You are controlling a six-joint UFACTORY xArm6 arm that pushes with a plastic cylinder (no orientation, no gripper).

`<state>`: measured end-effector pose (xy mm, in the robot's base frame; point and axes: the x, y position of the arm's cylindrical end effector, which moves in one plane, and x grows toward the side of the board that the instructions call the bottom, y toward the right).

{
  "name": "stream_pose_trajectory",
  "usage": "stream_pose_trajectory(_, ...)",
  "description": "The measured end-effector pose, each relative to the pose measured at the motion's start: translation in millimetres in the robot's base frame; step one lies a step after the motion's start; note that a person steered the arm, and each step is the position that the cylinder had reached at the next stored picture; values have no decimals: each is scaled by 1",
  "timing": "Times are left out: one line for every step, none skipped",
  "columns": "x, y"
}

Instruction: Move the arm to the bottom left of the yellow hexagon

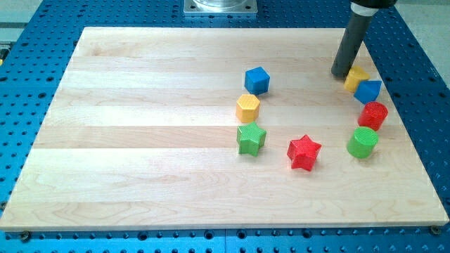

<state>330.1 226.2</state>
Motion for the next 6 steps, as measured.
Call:
stream_pose_trajectory(-9, -12)
stream_pose_trajectory(-30, -64)
stream_pose_trajectory(-30, -153)
stream_pose_trajectory(-28, -241)
stream_pose_trajectory(-10, -297)
stream_pose_trajectory(35, -306)
